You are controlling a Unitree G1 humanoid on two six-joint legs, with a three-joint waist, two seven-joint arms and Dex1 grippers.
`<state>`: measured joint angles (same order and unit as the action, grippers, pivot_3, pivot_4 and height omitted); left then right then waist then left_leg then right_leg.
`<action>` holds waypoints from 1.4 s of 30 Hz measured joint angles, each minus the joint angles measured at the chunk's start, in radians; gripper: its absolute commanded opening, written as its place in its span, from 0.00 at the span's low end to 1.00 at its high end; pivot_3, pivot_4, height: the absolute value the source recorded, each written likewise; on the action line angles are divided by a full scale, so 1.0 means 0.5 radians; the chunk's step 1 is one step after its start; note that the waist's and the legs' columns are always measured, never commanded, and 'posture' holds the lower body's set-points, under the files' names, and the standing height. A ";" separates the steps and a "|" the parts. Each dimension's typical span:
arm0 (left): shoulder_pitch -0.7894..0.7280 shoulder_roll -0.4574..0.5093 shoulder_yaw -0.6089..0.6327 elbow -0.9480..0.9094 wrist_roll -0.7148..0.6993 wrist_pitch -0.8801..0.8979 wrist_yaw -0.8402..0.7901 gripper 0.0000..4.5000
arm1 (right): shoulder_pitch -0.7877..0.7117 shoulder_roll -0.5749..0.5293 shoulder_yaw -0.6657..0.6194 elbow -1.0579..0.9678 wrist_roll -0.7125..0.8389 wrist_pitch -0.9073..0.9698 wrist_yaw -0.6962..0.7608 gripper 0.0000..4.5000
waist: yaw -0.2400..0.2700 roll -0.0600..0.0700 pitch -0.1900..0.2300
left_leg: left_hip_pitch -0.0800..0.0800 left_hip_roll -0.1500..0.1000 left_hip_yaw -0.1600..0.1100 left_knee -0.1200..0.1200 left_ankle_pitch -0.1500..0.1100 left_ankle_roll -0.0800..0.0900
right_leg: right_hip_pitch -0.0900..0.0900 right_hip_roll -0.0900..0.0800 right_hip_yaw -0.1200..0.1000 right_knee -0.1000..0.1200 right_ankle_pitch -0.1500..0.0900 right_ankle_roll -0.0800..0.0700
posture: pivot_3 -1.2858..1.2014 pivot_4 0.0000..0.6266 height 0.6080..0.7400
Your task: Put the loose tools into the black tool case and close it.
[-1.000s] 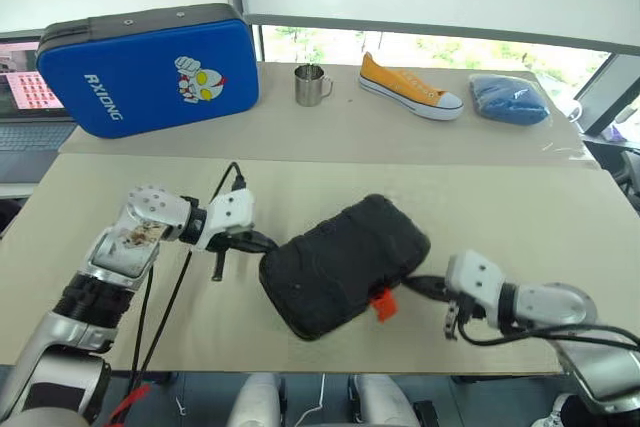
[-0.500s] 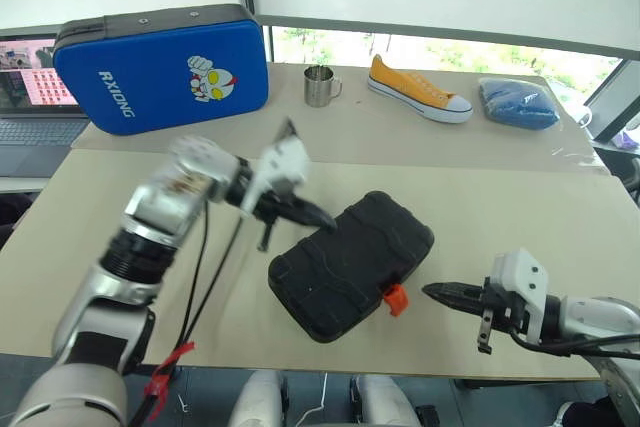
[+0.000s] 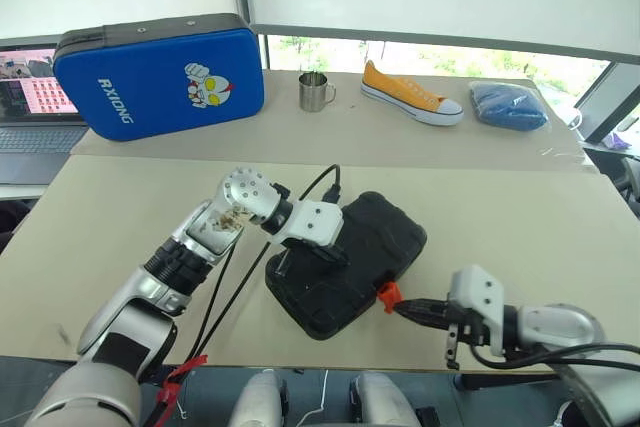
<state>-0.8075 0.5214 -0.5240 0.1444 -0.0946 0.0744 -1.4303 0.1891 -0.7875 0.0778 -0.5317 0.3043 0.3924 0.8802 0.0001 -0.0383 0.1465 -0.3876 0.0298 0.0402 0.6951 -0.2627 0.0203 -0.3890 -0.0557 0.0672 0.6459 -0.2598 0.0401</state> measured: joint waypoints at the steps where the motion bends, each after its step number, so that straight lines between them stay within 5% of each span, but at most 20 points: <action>1: 0.000 -0.007 0.003 0.000 0.000 0.012 0.005 0.01 | -0.033 0.029 0.027 0.027 -0.025 0.000 -0.021 0.00 | 0.000 0.000 0.000 | 0.000 0.000 0.000 0.000 0.000 0.000 | 0.000 0.000 0.000 0.000 0.000 0.000 | 0.52 0.24 0.99; 13: 0.045 -0.018 0.047 -0.042 0.001 0.076 0.050 0.01 | -0.212 0.193 0.137 0.198 -0.133 0.020 -0.104 0.00 | -0.017 0.000 0.000 | 0.000 0.001 -0.001 -0.001 0.000 0.000 | -0.001 0.001 0.000 0.001 0.000 0.000 | 0.52 0.24 0.99; 26: 0.048 -0.090 0.069 0.037 0.076 0.021 0.138 0.01 | -0.269 0.262 -0.122 -0.148 0.386 0.435 -0.123 0.00 | -0.035 0.001 0.001 | -0.001 0.004 -0.002 -0.002 0.000 0.000 | -0.003 0.003 0.002 0.001 0.000 -0.001 | 0.52 0.24 0.99; 36: 0.058 -0.144 0.096 0.057 0.088 -0.012 0.180 0.01 | -0.315 0.176 -0.109 -0.220 0.350 0.460 -0.192 0.00 | -0.015 0.002 0.001 | -0.004 0.000 -0.002 -0.002 -0.001 0.001 | -0.002 -0.001 0.000 -0.004 0.000 0.001 | 0.52 0.24 0.99; 39: 0.101 -0.075 0.185 0.030 -0.007 0.162 0.167 0.16 | -0.230 0.027 -0.303 -0.255 0.467 0.523 -0.111 0.17 | -0.022 0.002 0.002 | -0.006 0.001 -0.002 -0.002 -0.001 0.001 | -0.004 -0.001 0.000 -0.003 0.000 0.001 | 0.52 0.24 0.99; 42: 0.208 0.215 0.417 -0.047 -0.170 0.463 0.118 0.40 | -0.102 -0.221 -0.663 -0.268 0.638 0.544 0.138 0.40 | -0.064 0.003 0.004 | -0.005 0.006 -0.001 -0.007 -0.001 0.002 | -0.010 0.004 0.003 -0.001 0.000 -0.001 | 0.52 0.24 0.99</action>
<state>-0.7033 0.6289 -0.3157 0.1208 -0.1794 0.3060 -1.3713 0.1381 -0.8980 -0.2536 -0.6657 0.6234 0.6644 0.9490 -0.0317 -0.0366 0.1484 -0.3901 0.0327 0.0396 0.6918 -0.2633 0.0212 -0.3939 -0.0539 0.0688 0.6454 -0.2600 0.0397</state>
